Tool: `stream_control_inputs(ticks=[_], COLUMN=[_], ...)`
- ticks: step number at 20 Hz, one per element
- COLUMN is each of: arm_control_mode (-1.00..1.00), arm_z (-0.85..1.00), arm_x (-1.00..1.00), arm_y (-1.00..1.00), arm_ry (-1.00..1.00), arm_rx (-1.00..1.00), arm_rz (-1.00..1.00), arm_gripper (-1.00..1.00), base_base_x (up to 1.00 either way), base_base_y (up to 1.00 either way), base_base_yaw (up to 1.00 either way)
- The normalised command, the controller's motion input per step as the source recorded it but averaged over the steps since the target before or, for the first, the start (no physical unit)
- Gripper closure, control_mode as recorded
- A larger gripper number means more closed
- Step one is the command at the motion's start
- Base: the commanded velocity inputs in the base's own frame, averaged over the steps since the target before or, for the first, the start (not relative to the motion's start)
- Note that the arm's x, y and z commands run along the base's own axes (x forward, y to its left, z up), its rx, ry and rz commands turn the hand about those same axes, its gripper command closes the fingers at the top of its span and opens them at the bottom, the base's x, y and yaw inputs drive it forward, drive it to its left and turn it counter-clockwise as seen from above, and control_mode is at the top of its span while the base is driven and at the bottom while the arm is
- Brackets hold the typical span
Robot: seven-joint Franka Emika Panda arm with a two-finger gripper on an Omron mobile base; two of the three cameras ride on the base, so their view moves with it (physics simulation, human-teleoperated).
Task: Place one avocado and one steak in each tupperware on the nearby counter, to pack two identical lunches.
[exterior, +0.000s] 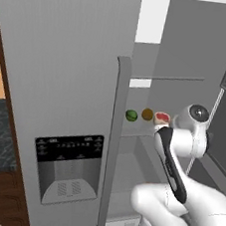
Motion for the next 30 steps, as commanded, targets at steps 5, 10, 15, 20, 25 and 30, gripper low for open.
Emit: stream_control_inputs(ticks=[5, 10, 15, 20, 25, 30], arm_control_mode=[-1.00, -1.00, -1.00, -1.00, -1.00, -1.00], arm_z=[-0.01, -0.10, -0.14, -0.35, -0.30, -0.19], arm_x=[0.70, 0.38, 0.25, 0.49, 0.55, 0.64], arm_y=[-0.29, -0.42, -0.05, -0.10, -0.25, -0.13], arm_ry=[0.02, 0.00, 0.00, 0.00, 0.00, 0.00], arm_rx=[-0.09, -0.04, 0.00, 0.00, 0.00, 0.00], arm_rz=[-0.02, -0.05, -0.01, 0.00, 0.00, 0.00], arm_gripper=[-1.00, -1.00, -1.00, -1.00, -1.00, -1.00], base_base_x=[0.00, 0.00, 0.00, 0.00, 0.00, 0.00], base_base_y=[0.00, 0.00, 0.00, 0.00, 0.00, 0.00], base_base_yaw=[0.00, 0.00, 0.00, 0.00, 0.00, 0.00])
